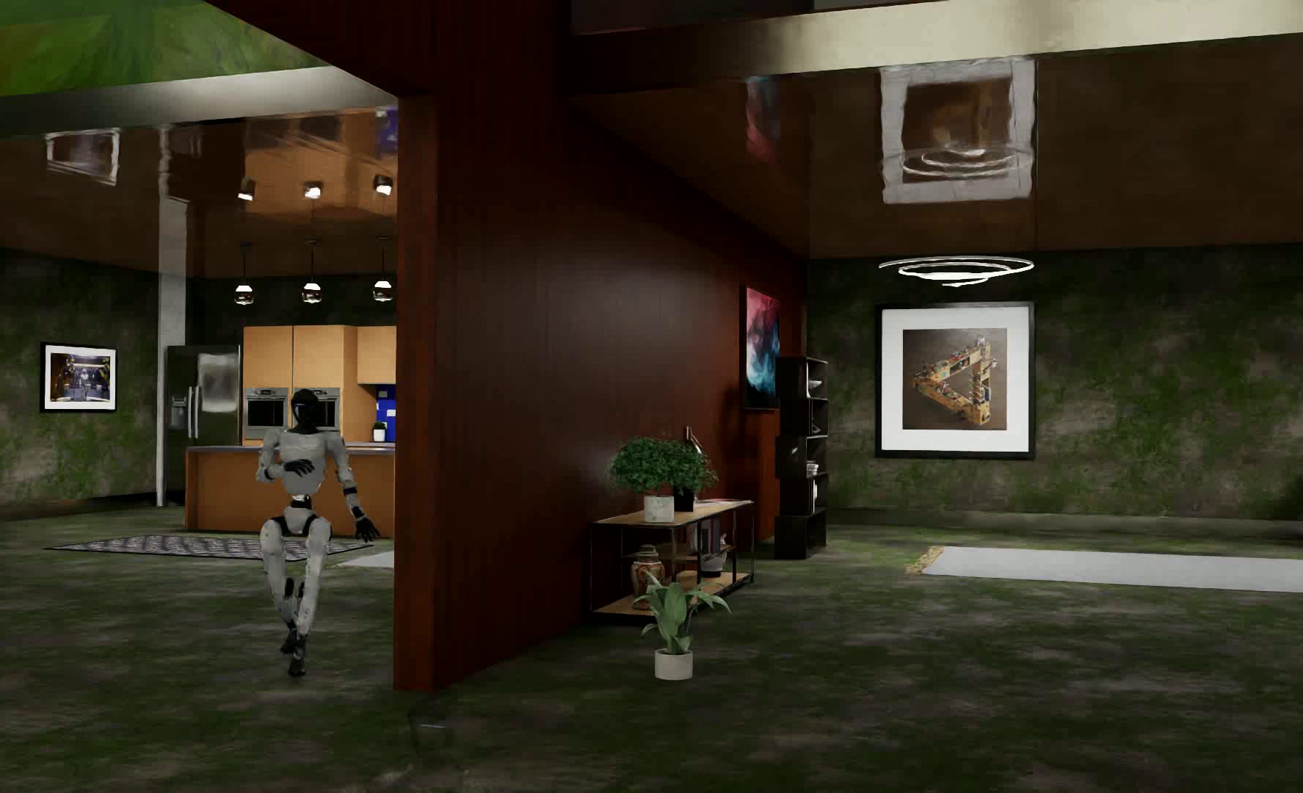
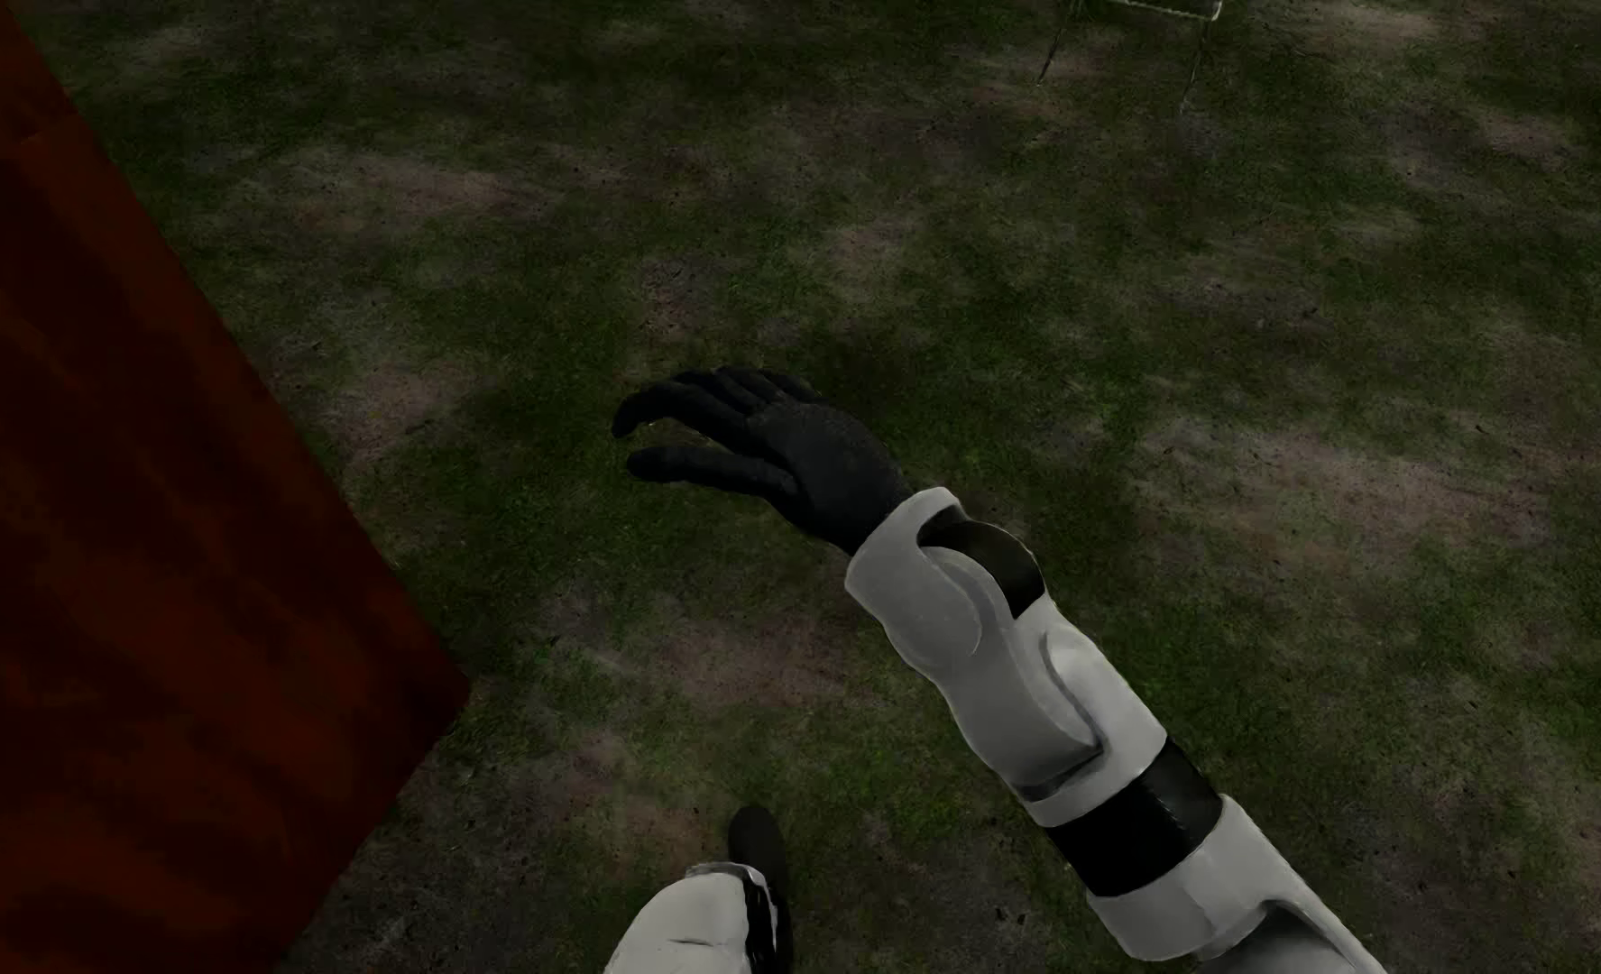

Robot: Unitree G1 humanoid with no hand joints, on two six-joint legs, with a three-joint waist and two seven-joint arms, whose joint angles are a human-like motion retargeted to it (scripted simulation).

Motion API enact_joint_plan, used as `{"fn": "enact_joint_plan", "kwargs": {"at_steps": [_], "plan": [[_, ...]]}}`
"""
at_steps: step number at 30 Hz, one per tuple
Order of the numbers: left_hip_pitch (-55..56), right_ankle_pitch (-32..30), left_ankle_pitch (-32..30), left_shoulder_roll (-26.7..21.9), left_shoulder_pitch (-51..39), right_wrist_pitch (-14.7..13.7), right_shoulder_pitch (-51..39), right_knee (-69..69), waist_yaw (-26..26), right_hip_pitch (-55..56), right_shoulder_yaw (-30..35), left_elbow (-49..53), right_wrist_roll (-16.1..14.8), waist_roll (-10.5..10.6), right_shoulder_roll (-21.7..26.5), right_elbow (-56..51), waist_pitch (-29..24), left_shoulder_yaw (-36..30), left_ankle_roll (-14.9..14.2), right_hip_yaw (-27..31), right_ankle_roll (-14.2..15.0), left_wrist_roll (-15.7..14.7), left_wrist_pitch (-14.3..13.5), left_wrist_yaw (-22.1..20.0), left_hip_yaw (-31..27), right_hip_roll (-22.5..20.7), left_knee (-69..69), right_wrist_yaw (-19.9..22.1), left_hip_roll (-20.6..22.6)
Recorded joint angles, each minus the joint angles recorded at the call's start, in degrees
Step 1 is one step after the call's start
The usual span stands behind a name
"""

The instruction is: Move towards the shelves

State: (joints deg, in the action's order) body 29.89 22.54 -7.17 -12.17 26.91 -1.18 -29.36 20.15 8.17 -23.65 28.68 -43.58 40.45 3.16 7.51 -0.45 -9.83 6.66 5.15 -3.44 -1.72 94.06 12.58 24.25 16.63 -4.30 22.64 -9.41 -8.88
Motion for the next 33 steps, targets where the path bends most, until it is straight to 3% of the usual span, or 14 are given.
{"fn": "enact_joint_plan", "kwargs": {"at_steps": [1,2,4,6,10,13,15,17,19,22,24,27,28,33], "plan": [[-0.62,-6.22,-0.73,-0.86,-1.33,0.77,3.68,4.81,0.23,-0.23,-1.34,-1.02,-0.59,-1.09,0.56,-1.05,-0.1,-3.46,1.94,-1.65,-0.21,7.33,-2.06,0.06,0.61,1.89,4.36,1.06,1.08],[-1.21,-11.87,2.02,0.74,-3.1,2.67,8.36,14.39,0.35,2.17,-2.59,-0.87,-0.27,-2.36,0.96,-0.62,-0.3,-2.42,3.99,-2.67,0.8,9.11,-2.4,-2.05,1.33,4.11,8.57,2.1,2.59],[-5.95,-26.06,8.23,8.42,-7.5,8.53,17.54,39.18,0.01,12.69,-3.76,0.54,8.38,-4.73,2.67,5.2,-0.53,7.64,5.09,-5.33,1.92,-2.7,-1.26,-5.97,1.95,11.39,10.68,3.12,6.84],[-13.4,-20.16,11.68,13.02,-12.96,15.54,24.31,56.17,-1.82,24.87,-4.82,2.14,20.41,-6.76,2.56,18.7,-0.47,10.48,4.86,-4.52,-0.68,-12.79,0.09,-9.15,1.29,16.99,7.46,2.16,11.33],[-29.21,-19.51,16.42,11.22,-27.17,28.94,38.65,58.23,-6.89,45.97,-28.34,2.47,10.46,-8.21,-1.82,47.87,0.86,-8.95,4.12,-2.31,-1.9,-5.5,-4.68,-15.93,-6.52,19.83,-1.66,3.72,18.49],[-37.01,-21.68,21.11,10.43,-38.52,22.35,53.88,30.48,-8.93,53.82,-29.08,9.0,14.06,-8.55,1.52,48.27,1.81,-17.81,3.33,-3.99,-2.59,-7.2,-10.14,-17.75,-13.43,18.79,-5.13,4.52,20.96],[-41.49,-22.24,22.72,9.89,-41.47,19.08,62.62,-2.51,-9.68,51.61,-31.2,14.94,10.96,-8.76,0.83,46.05,2.59,-19.71,2.86,-2.42,0.68,-14.65,-10.62,-20.63,-15.39,13.65,-7.85,5.66,21.06],[-46.42,-20.2,23.41,7.77,-40.42,17.22,67.3,-12.07,-9.84,51.95,-31.03,20.55,10.81,-8.75,1.4,46.28,2.76,-20.29,2.3,-4.76,5.77,-22.18,-10.5,-22.85,-14.55,9.18,-8.41,2.31,20.4],[-51.13,-21.56,20.84,6.29,-35.57,17.8,67.06,-1.49,-10.34,52.82,-30.77,23.04,13.43,-8.18,2.06,46.38,2.94,-18.45,1.37,-6.28,3.13,-28.35,-8.13,-23.99,-11.81,6.04,-5.69,-0.66,19.26],[-50.59,-22.04,7.88,6.09,-29.34,18.04,65.85,12.82,-11.91,51.66,-36.57,14.48,12.07,-5.77,-2.63,42.55,3.47,-17.71,-3.21,-8.9,-7.8,-31.31,-1.58,-22.18,-9.33,5.72,10.35,3.46,15.08],[-40.2,-14.7,-2.56,5.63,-28.13,17.38,61.81,17.25,-12.25,48.2,-39.06,1.54,9.47,-3.76,-6.58,41.32,3.18,-18.86,-10.81,-11.28,-7.51,-26.61,5.8,-18.87,-7.87,5.55,34.66,5.53,8.53],[-21.98,-8.66,5.84,3.31,-22.99,16.71,49.23,14.89,-10.22,38.86,-35.86,-10.05,12.19,-0.86,-6.94,41.64,2.6,-22.09,-6.1,-12.11,-5.7,-16.67,7.69,-14.21,-9.13,3.87,55.2,6.63,1.03],[-16.3,-7.4,6.62,2.58,-18.83,15.9,44.28,13.07,-9.04,35.53,-34.86,-8.21,13.15,-0.22,-6.41,42.18,2.41,-19.48,-5.08,-11.5,-5.15,-16.97,6.77,-15.18,-9.53,2.85,56.57,7.42,-0.74],[-0.74,-1.82,7.61,8.0,0.29,11.62,19.25,3.53,-3.63,20.85,-28.4,5.01,13.89,1.64,-3.57,41.88,1.76,4.53,-1.24,-6.62,-3.01,-35.59,6.86,-18.37,-0.83,-0.43,20.98,9.57,-5.52]]}}
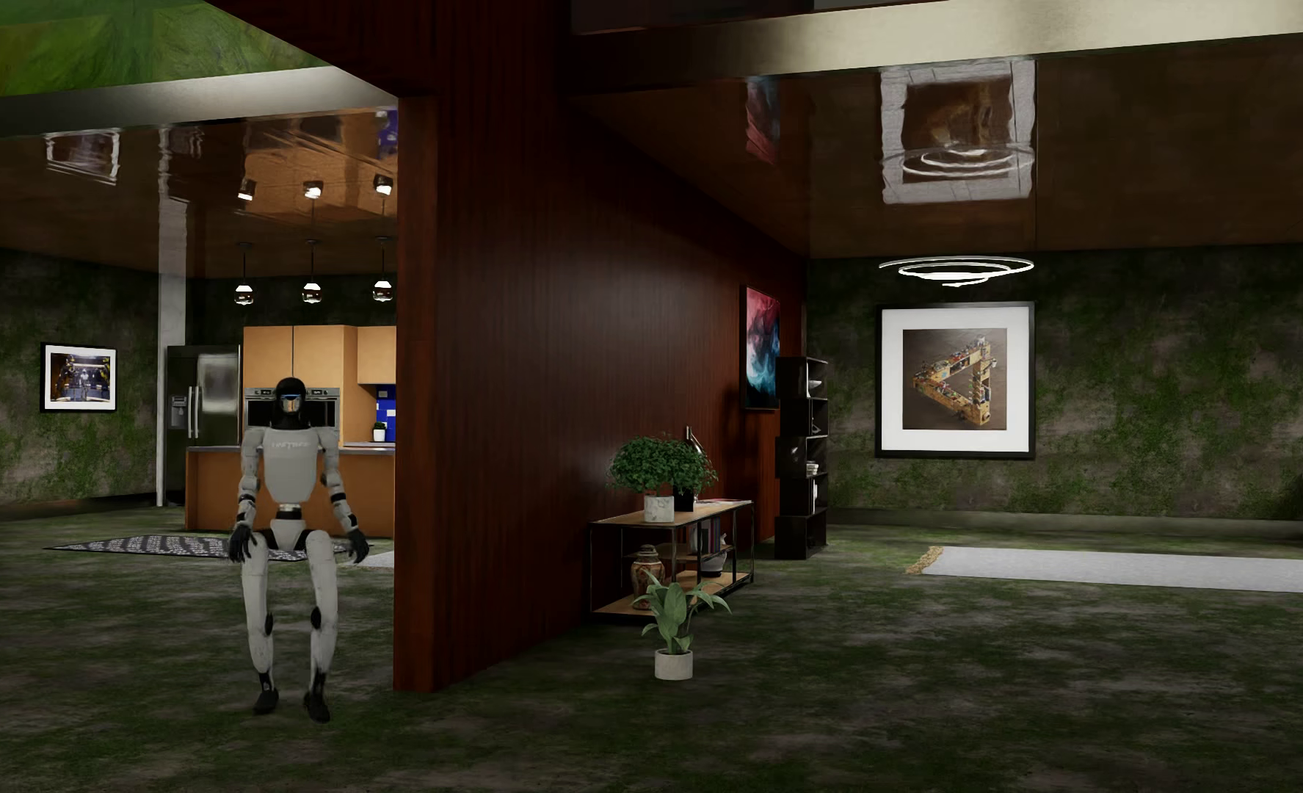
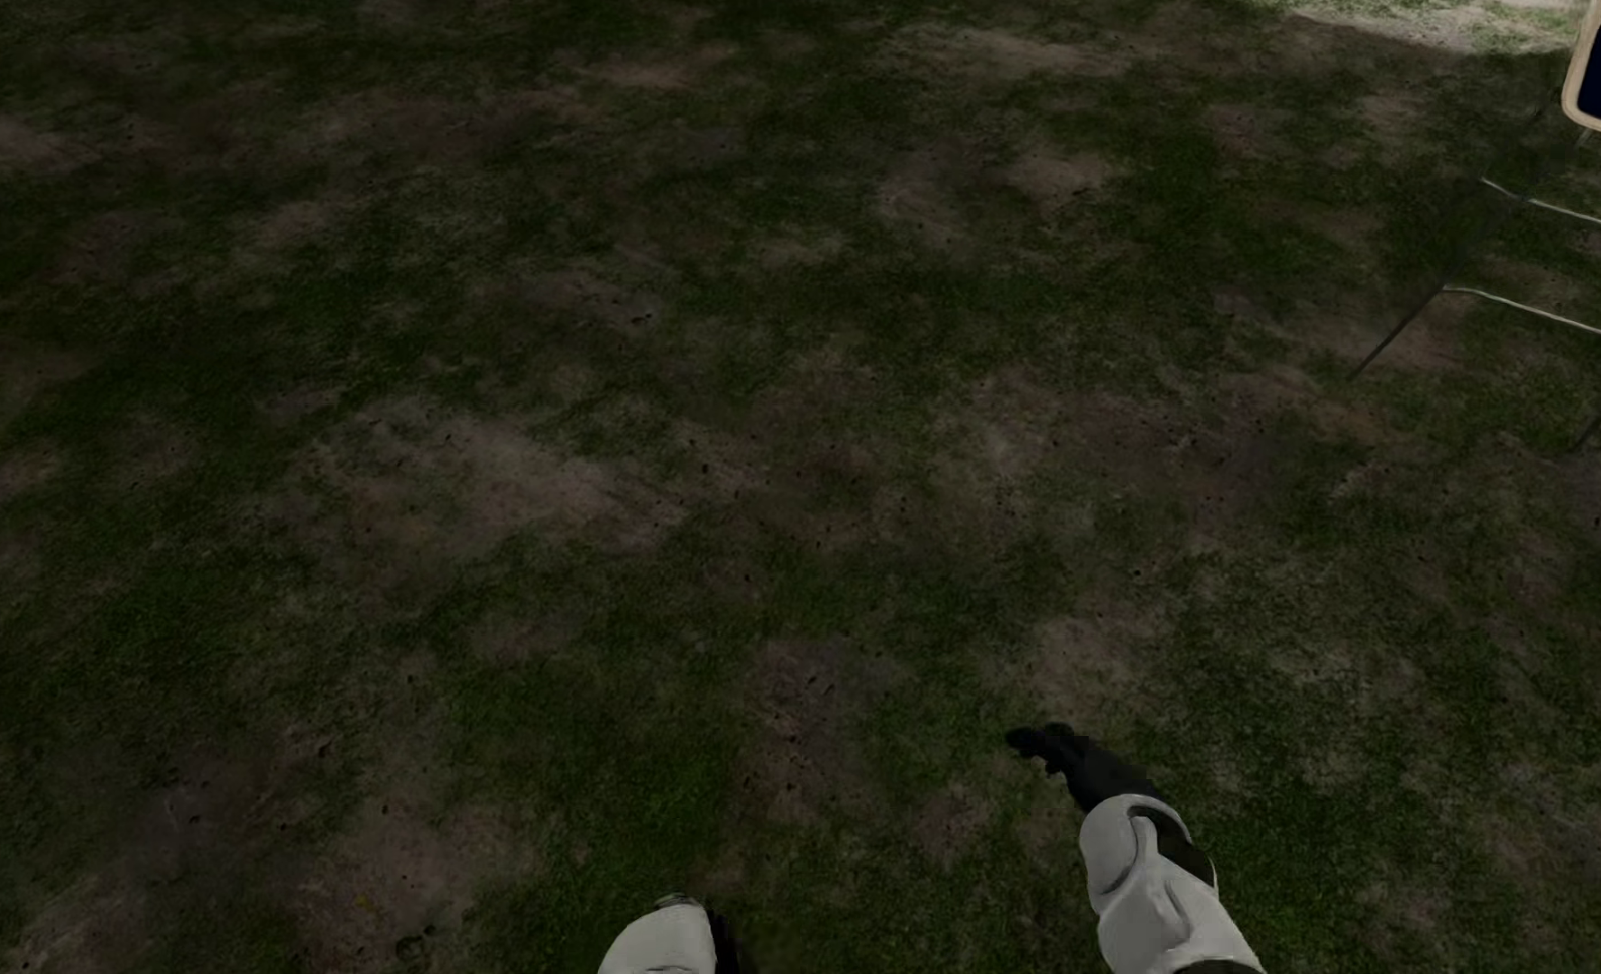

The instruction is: Move towards the shelves

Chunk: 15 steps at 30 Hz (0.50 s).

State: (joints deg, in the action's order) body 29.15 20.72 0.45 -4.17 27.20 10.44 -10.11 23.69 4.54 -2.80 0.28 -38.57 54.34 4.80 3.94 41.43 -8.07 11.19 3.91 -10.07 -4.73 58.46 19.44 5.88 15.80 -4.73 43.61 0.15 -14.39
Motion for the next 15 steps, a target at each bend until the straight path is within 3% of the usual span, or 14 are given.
{"fn": "enact_joint_plan", "kwargs": {"at_steps": [1,2,3,4,5,6,7,8,10,11,12,13,15], "plan": [[-0.32,0.72,-1.61,0.12,1.34,-0.45,-3.34,-2.65,0.55,-3.11,0.92,0.09,-0.39,0.27,0.36,-0.97,0.01,0.95,-2.27,0.36,0.54,0.3,0.68,0.06,2.04,-0.54,-14.99,0.72,2.02],[-0.57,1.44,-1.44,-0.5,1.96,-1.24,-5.62,-5.75,0.97,-6.66,1.2,-0.56,-1.74,0.3,0.48,-2.32,0.06,0.65,-7.16,0.44,1.32,2.86,1.63,0.65,-1.43,-0.81,-29.09,1.1,6.18],[0.28,2.2,0.58,-1.85,1.73,-1.88,-7.01,-7.88,1.29,-10.03,1.34,-1.99,-2.93,0.12,0.73,-3.94,0.04,-0.69,-6.7,0.26,2.28,6.73,1.18,1.57,-7.18,-0.85,-35.92,1.66,9.3],[0.85,3.26,0.99,-3.64,0.77,-2.33,-7.18,-7.97,1.15,-12.75,1.67,-3.87,-3.53,0.09,1.09,-5.61,0.07,-1.92,-8.45,-0.92,2.88,11.26,1.22,2.03,-5.18,-0.97,-35.48,2.82,10.05],[0.89,3.69,-2.03,-5.09,-0.98,-2.91,-6.4,-7.32,1.04,-15.16,1.96,-5.59,-4.31,-0.1,1.41,-7.17,0.02,-2.78,-4.83,-2.06,3.05,15.72,2.0,1.39,-1.11,-0.72,-30.88,3.94,9.78],[0.95,2.25,-2.65,-4.84,-3.21,-4.11,-5.05,-5.24,1.22,-17.26,2.93,-5.68,-4.64,-0.68,1.9,-8.34,-0.15,-1.04,1.22,-2.39,3.39,16.92,3.12,-0.49,1.36,0.31,-25.88,3.71,9.55],[-0.39,-1.71,-6.49,-3.36,-5.31,-3.87,-3.01,-1.19,1.61,-18.3,3.84,-3.75,-4.29,-1.54,1.95,-8.84,-0.3,3.52,2.98,-2.59,3.89,14.09,4.65,-3.32,3.23,1.93,-22.32,4.48,9.02],[-1.25,-7.15,-7.21,-1.74,-7.65,-3.89,-0.39,5.68,2.05,-17.43,4.78,-1.22,-3.67,-2.67,2.12,-8.48,-0.56,8.02,4.57,-2.47,2.12,9.61,5.64,-5.8,4.25,3.96,-18.1,4.58,9.13],[-3.89,-19.79,-1.52,0.84,-14.1,-1.59,5.43,29.37,2.35,-9.34,4.95,2.17,-2.48,-4.98,2.5,-5.33,-1.18,13.72,6.78,-3.11,5.09,-0.65,6.03,-8.13,4.96,10.67,-12.18,2.27,11.34],[-6.65,-23.59,1.16,0.73,-17.8,-0.18,8.44,40.28,1.91,-4.1,4.43,1.36,-2.11,-6.12,2.56,-2.82,-1.39,12.6,6.59,-2.3,5.66,-2.42,5.61,-8.02,4.58,13.74,-11.72,0.45,13.41],[-10.11,-20.78,3.29,0.06,-21.51,1.06,11.87,48.43,1.16,1.41,3.57,-1.01,-1.94,-7.13,3.01,-0.02,-1.51,10.17,6.37,-1.13,3.03,-1.33,4.32,-7.68,3.67,15.82,-12.49,-1.47,15.57],[-13.86,-18.37,4.84,-0.72,-26.07,3.33,15.05,54.23,0.18,7.12,2.73,-3.73,-1.42,-7.89,2.66,2.7,-1.55,5.14,5.98,0.53,2.55,2.14,2.92,-6.8,2.47,17.18,-14.1,-2.94,17.55],[-21.9,-18.77,6.88,-1.95,-33.65,5.89,21.16,57.61,-2.21,17.67,-0.17,-4.81,-0.61,-8.81,2.47,6.3,-1.4,-5.76,5.2,3.11,0.67,9.57,-3.74,-6.3,-1.0,19.56,-18.81,-4.66,21.15]]}}
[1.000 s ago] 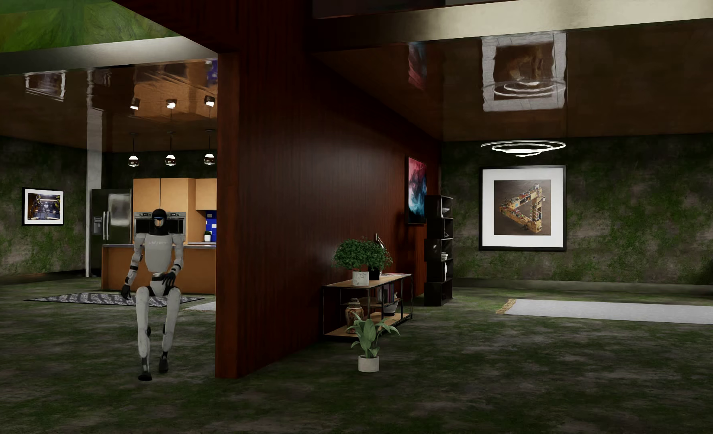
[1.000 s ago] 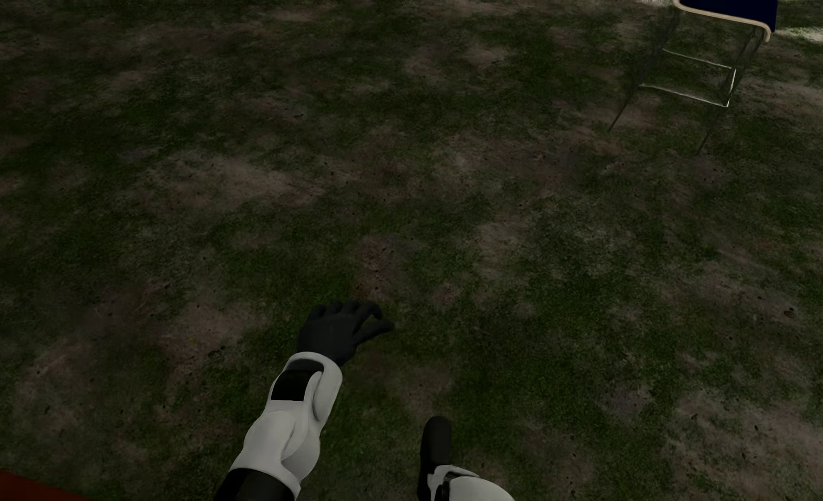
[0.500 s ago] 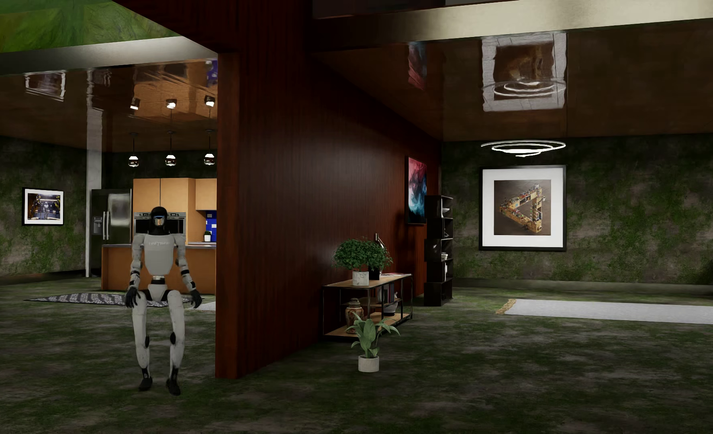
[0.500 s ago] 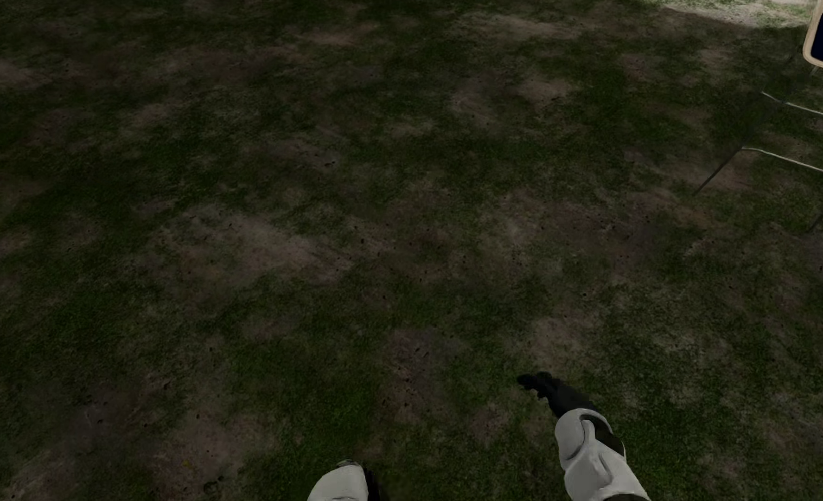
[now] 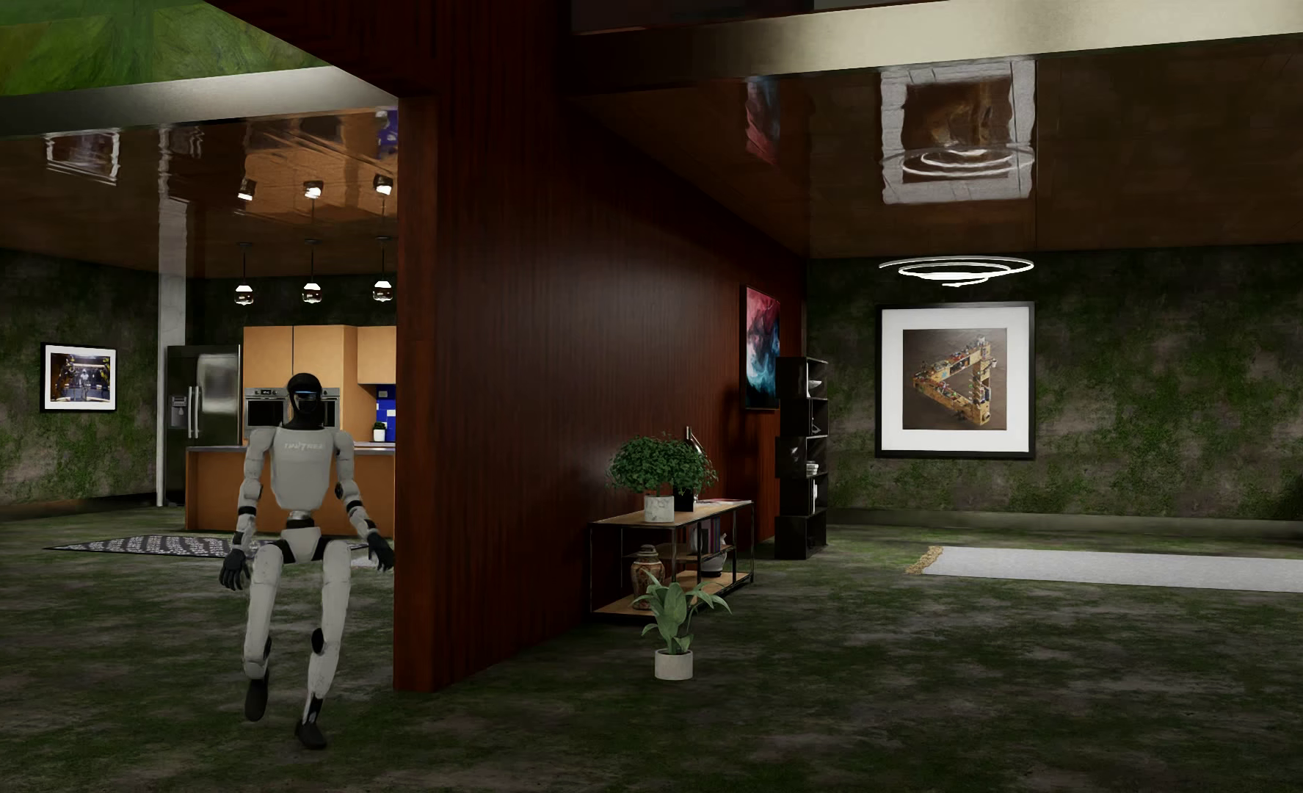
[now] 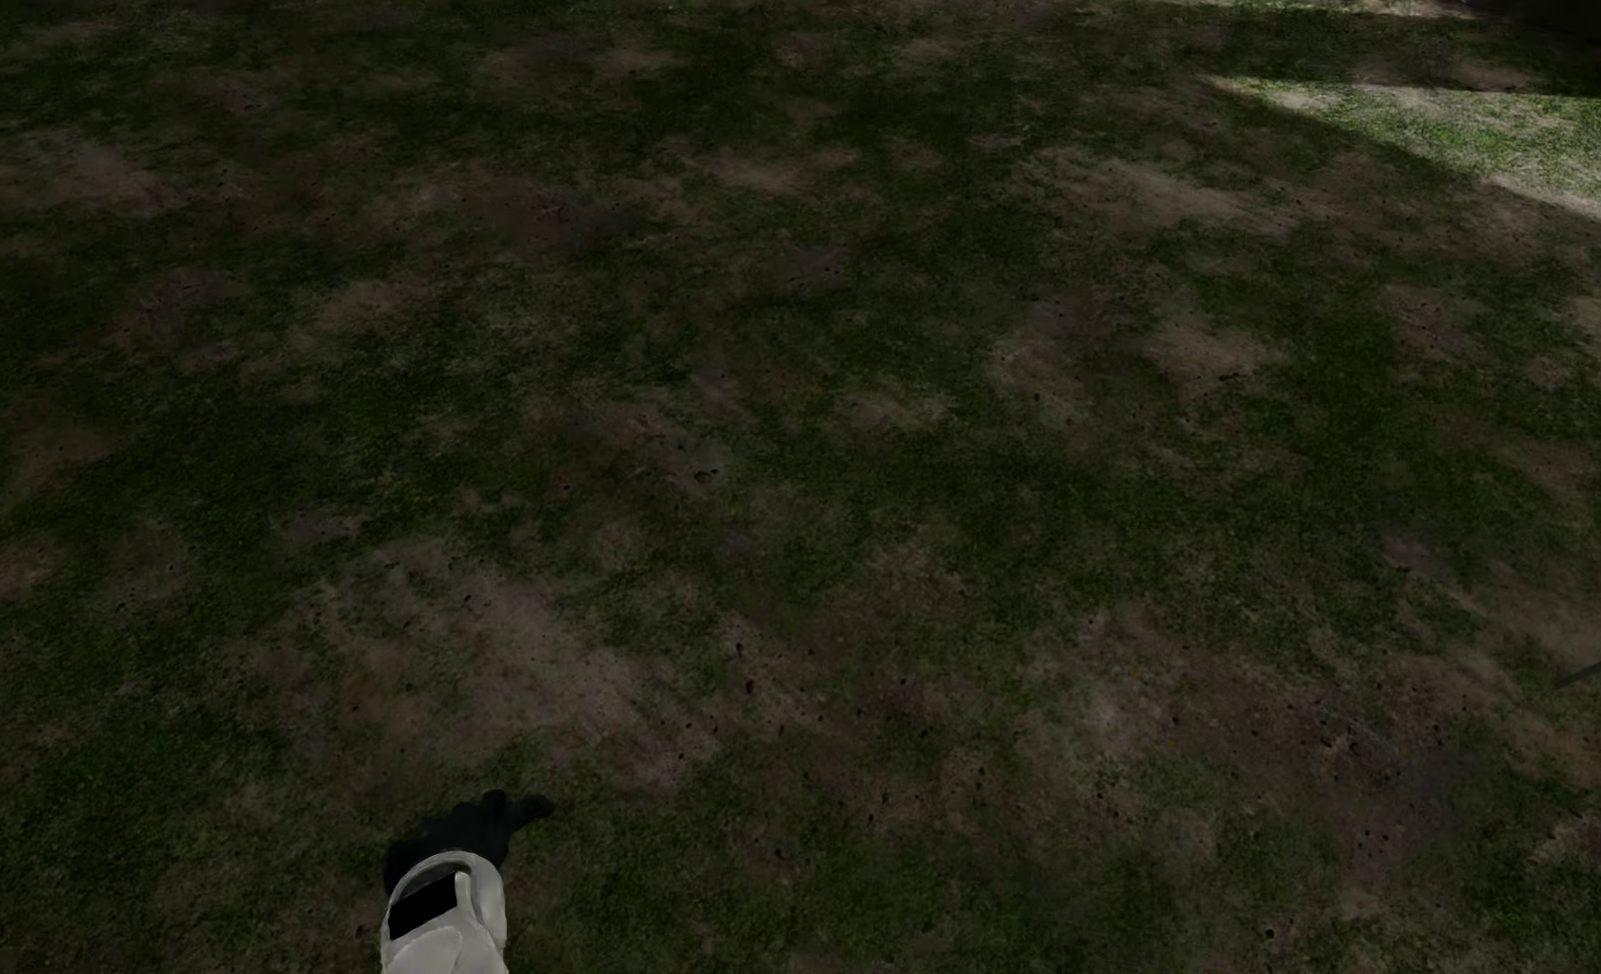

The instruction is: Move towards the shelves

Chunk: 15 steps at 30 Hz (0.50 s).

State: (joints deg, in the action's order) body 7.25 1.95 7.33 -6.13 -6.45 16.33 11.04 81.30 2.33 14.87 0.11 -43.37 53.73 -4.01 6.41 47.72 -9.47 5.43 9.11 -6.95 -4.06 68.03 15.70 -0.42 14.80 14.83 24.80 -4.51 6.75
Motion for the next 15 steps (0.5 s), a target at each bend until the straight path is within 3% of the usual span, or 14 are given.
{"fn": "enact_joint_plan", "kwargs": {"at_steps": [2,4,7,8,9,10,11,12,13,14,15], "plan": [[-7.31,0.39,2.42,0.62,-6.11,0.62,7.44,-7.48,-2.33,8.12,-3.87,3.97,-1.24,-0.45,-0.79,-0.97,0.47,-6.77,-0.7,0.58,-0.87,1.53,-6.49,-0.51,-4.38,0.59,-4.16,-0.37,2.21],[-13.78,-0.31,5.13,2.89,-9.48,-0.87,14.77,-25.17,-3.89,12.66,-7.19,11.49,-3.21,-0.87,-1.68,-3.08,1.02,-8.59,-1.65,-0.49,0.4,-3.72,-8.47,-1.42,-7.71,0.37,-7.42,0.53,3.6],[-21.15,-1.72,9.44,6.95,-10.66,-0.16,21.2,-68.06,-4.88,11.22,-10.68,25.35,-4.02,-1.25,-3.63,-4.91,1.62,-7.74,-2.71,4.23,5.25,-20.85,-8.23,-1.38,-10.57,-6.06,-10.62,0.41,4.47],[-23.26,1.14,10.66,8.16,-10.57,0.35,22.06,-72.87,-4.82,11.95,-11.31,29.42,-3.38,-1.27,-4.0,-4.86,1.41,-7.0,-2.59,4.52,7.73,-27.93,-6.93,-1.29,-10.41,-7.79,-9.99,-0.09,4.42],[-25.25,-0.2,11.08,8.2,-10.1,0.54,21.74,-72.09,-4.65,12.45,-11.42,32.89,-2.54,-1.29,-3.9,-4.35,1.18,-6.12,-2.55,1.02,10.02,-34.44,-5.42,-1.17,-9.3,-9.18,-8.92,-1.55,4.05],[-27.22,-1.63,11.15,7.27,-9.65,0.59,20.95,-65.88,-4.85,13.6,-11.44,35.32,-1.2,-1.08,-3.41,-4.21,1.03,-5.67,-2.78,-0.25,7.79,-38.51,-4.44,-1.31,-7.99,-10.52,-7.38,-1.9,3.43],[-29.32,-0.72,9.07,6.02,-9.29,0.54,20.26,-59.6,-5.31,14.0,-12.48,36.28,-0.69,-0.7,-3.53,-5.06,1.1,-5.92,-3.6,0.29,6.06,-39.5,-3.36,-1.36,-7.21,-11.9,-5.19,-1.12,2.75],[-30.33,-4.67,5.92,4.04,-9.17,0.23,19.92,-56.0,-5.87,13.26,-14.43,36.09,-1.49,-0.19,-4.69,-6.63,1.29,-7.1,-5.05,0.69,3.15,-36.17,-2.25,-1.57,-6.89,-12.74,-1.78,0.26,1.46],[-29.64,-5.66,0.32,0.19,-9.27,-0.04,19.77,-51.94,-6.31,12.62,-16.76,34.23,-3.24,0.6,-6.69,-8.86,1.35,-10.47,-5.52,-1.12,-1.12,-24.28,-0.98,-0.66,-6.53,-12.42,4.13,2.43,-0.47],[-26.82,-1.6,-4.95,-2.69,-8.95,-0.61,19.0,-46.68,-6.64,12.64,-18.66,32.05,-5.83,1.61,-8.39,-10.38,1.18,-13.47,-7.27,-2.7,-2.15,-9.74,-0.47,0.22,-5.82,-12.08,13.88,4.8,-2.57],[-22.08,2.42,-10.09,-5.41,-7.97,-0.32,17.16,-43.39,-6.78,11.71,-19.48,28.78,-7.74,2.69,-9.56,-10.36,0.96,-16.57,-13.89,-4.09,-1.94,6.93,-0.05,3.05,-4.31,-12.01,26.16,6.23,-6.36]]}}
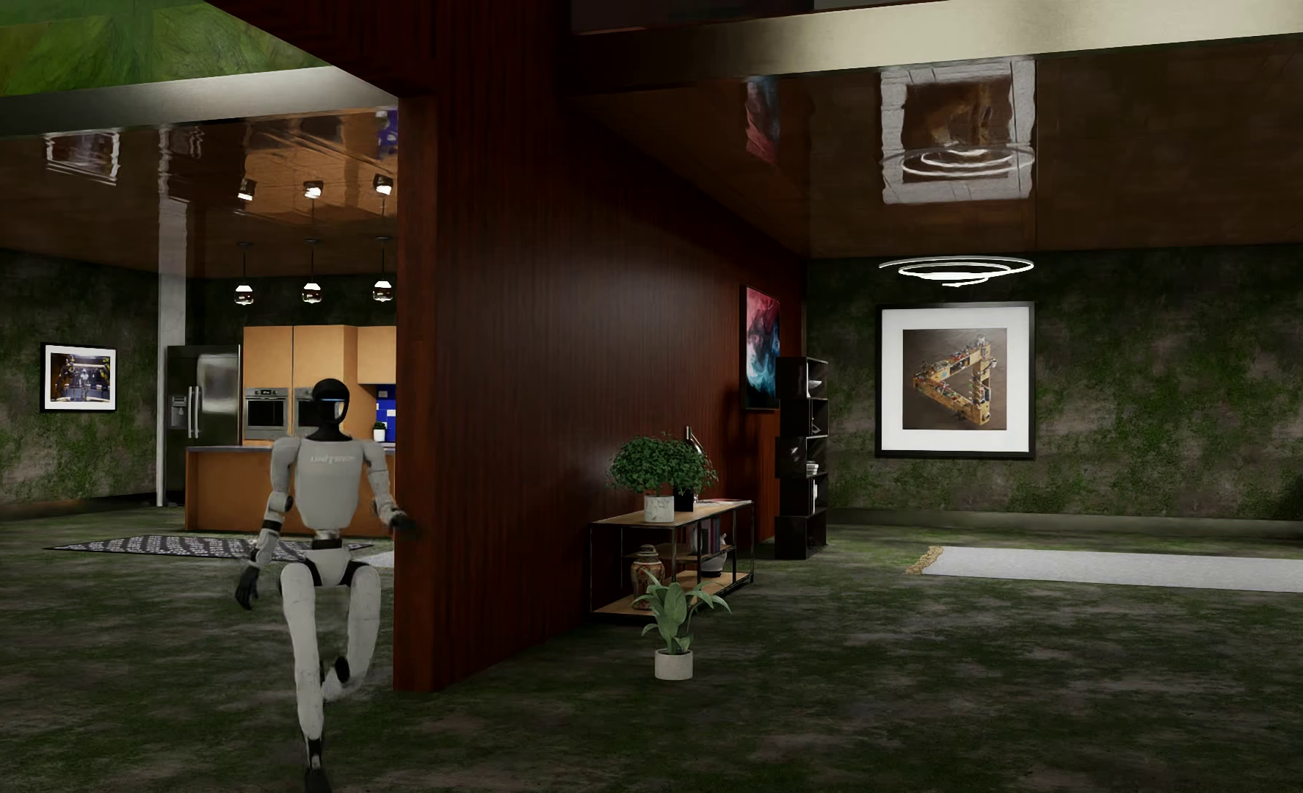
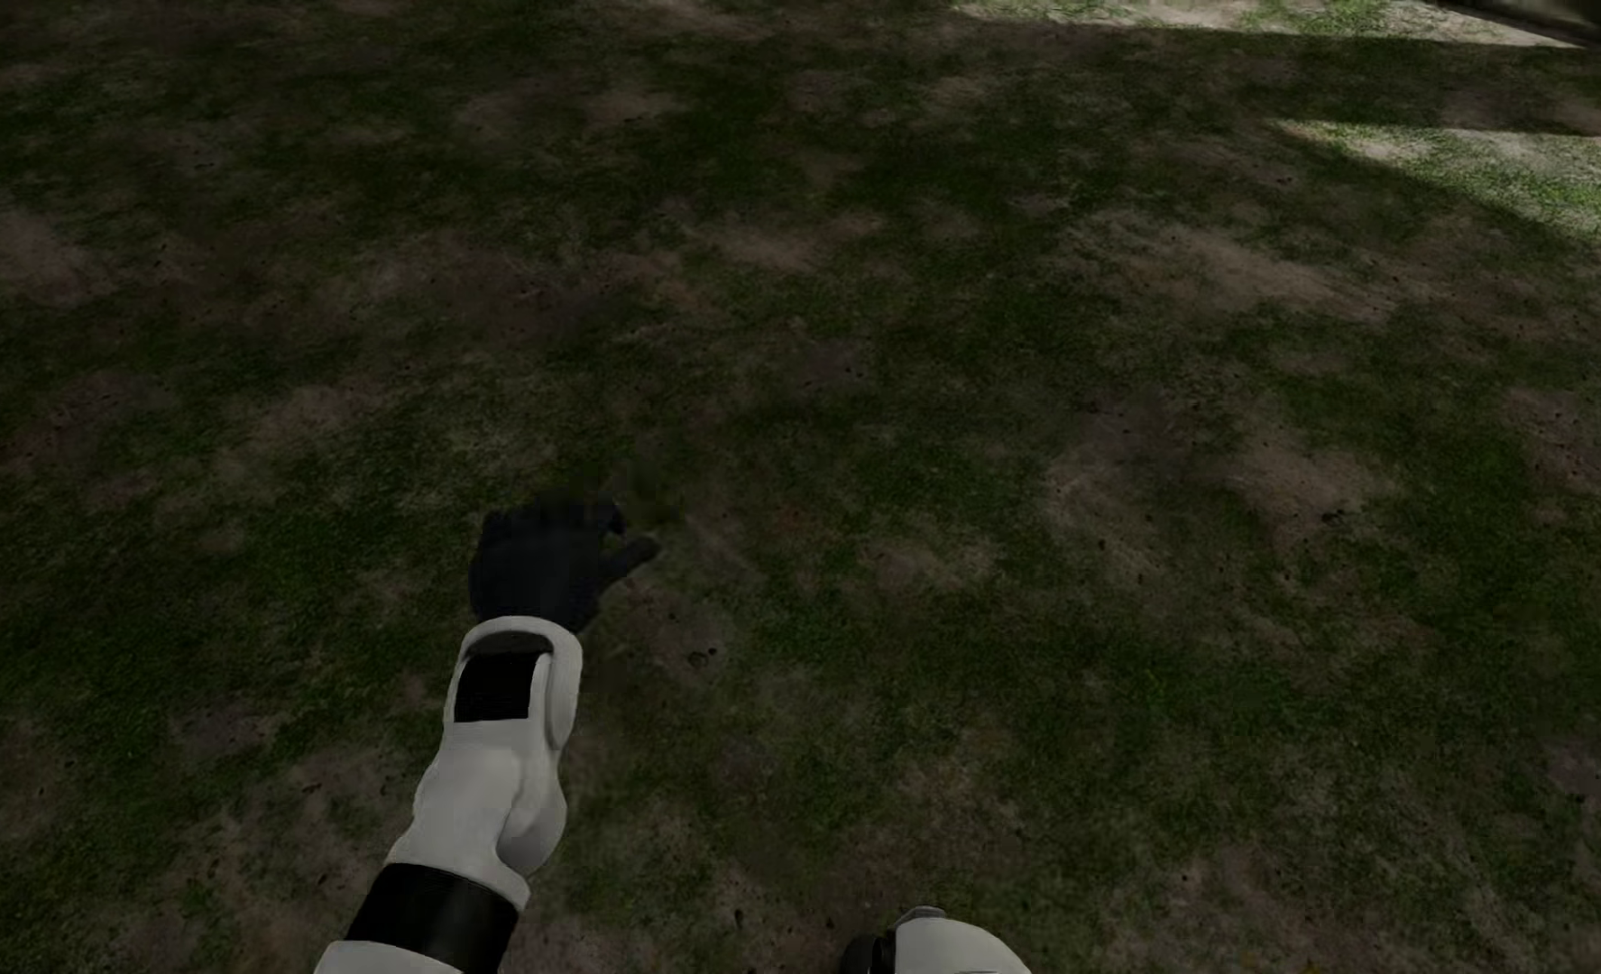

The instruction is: Move towards the shelves

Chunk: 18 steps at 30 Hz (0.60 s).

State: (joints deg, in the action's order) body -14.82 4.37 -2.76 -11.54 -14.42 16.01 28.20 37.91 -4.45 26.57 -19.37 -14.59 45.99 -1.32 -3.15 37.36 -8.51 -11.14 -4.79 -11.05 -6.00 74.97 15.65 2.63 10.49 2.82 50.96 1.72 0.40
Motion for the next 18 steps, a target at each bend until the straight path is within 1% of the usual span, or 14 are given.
{"fn": "enact_joint_plan", "kwargs": {"at_steps": [1,2,3,6,7,8,9,11,12,13,14,16,17,18], "plan": [[5.86,3.37,-5.2,-0.74,1.51,1.25,-2.82,1.56,0.27,-1.9,0.94,-3.29,0.44,1.24,0.04,1.35,-0.22,-2.08,-0.91,-1.25,0.26,13.24,-0.93,2.94,-0.22,-0.14,11.36,0.43,-3.4],[11.98,5.82,-3.56,0.77,4.27,2.97,-6.49,1.69,0.81,-4.49,2.84,-6.22,2.11,2.51,1.01,3.57,-0.4,-1.2,1.89,-2.0,0.77,18.87,-2.17,4.41,-0.29,-0.57,19.92,-0.25,-6.79],[18.15,7.59,0.36,3.74,7.9,4.52,-10.66,0.84,1.67,-7.31,5.12,-9.18,4.27,3.6,2.27,5.8,-0.51,2.65,2.41,-2.08,1.39,17.47,-1.78,5.45,-0.63,-1.02,25.59,-1.91,-8.9],[34.11,10.77,2.36,11.48,18.4,2.05,-23.17,-5.1,5.37,-16.38,13.07,-21.21,8.1,5.44,4.5,7.13,-0.62,20.25,5.12,-0.32,3.08,-5.26,5.62,5.23,0.5,-2.9,25.38,-5.46,-13.17],[38.11,11.9,3.47,11.98,21.65,0.1,-27.3,-7.11,6.52,-19.08,15.82,-25.34,8.7,5.7,4.99,6.45,-0.59,23.62,6.0,0.6,3.6,-9.84,8.92,5.53,1.85,-3.53,20.17,-4.99,-14.62],[41.17,13.1,3.69,11.26,25.5,-1.71,-31.26,-8.84,7.44,-21.53,18.48,-29.18,8.9,5.86,5.6,5.23,-0.57,23.44,6.7,1.53,4.16,-10.05,10.87,6.18,3.94,-4.01,12.38,-4.31,-16.26],[42.76,14.24,3.65,9.93,29.86,-3.91,-34.99,-10.4,8.1,-23.85,20.69,-32.06,8.39,6.03,6.05,3.54,-0.56,20.19,7.33,2.21,4.71,-6.72,11.5,6.85,7.25,-4.61,1.99,-2.32,-17.94],[42.45,16.33,0.55,7.95,38.83,-7.57,-40.68,-14.49,8.79,-29.18,23.43,-34.15,6.36,6.37,7.23,0.16,-0.59,12.53,4.54,2.74,5.96,1.44,7.46,8.13,12.54,-5.63,-26.1,3.92,-16.58],[43.11,17.22,1.99,7.71,42.5,-8.54,-42.07,-16.67,9.1,-32.25,23.99,-34.21,5.25,6.32,7.77,-1.68,-0.67,11.5,1.9,2.39,6.74,3.36,4.43,9.04,9.8,-5.95,-37.7,6.12,-13.63],[44.21,18.14,4.2,8.07,45.26,-9.07,-42.41,-18.45,9.32,-35.59,23.61,-34.1,3.49,6.17,8.09,-3.74,-0.72,12.98,0.77,1.43,7.58,2.99,2.27,10.99,5.65,-6.04,-43.46,7.25,-11.16],[44.83,18.96,4.04,8.37,46.86,-9.88,-41.57,-19.38,9.15,-38.85,22.4,-34.14,0.88,6.1,8.23,-5.86,-0.77,15.39,2.78,-0.39,7.79,1.93,1.47,14.37,8.46,-6.26,-41.87,8.0,-10.74],[44.42,16.57,-1.15,9.13,47.1,-8.55,-37.81,-16.72,9.61,-43.83,20.8,-33.19,-2.11,5.12,8.64,-7.86,-1.0,18.36,10.5,-3.01,9.63,2.53,0.33,19.46,11.67,-4.82,-33.59,7.45,-10.22],[43.47,13.18,-3.94,10.15,46.73,-8.17,-35.73,-12.67,10.13,-44.96,21.44,-31.47,-1.6,4.14,9.08,-7.06,-1.23,19.74,14.88,-3.28,8.88,3.76,0.63,17.97,12.37,-3.32,-29.11,6.68,-10.0],[42.83,6.82,-2.37,11.96,45.96,-6.74,-33.73,-4.88,10.66,-43.74,22.18,-29.56,-0.04,2.89,9.73,-4.74,-1.52,21.61,16.54,-3.52,6.99,4.34,1.79,14.46,12.51,-0.89,-24.48,5.31,-9.06]]}}
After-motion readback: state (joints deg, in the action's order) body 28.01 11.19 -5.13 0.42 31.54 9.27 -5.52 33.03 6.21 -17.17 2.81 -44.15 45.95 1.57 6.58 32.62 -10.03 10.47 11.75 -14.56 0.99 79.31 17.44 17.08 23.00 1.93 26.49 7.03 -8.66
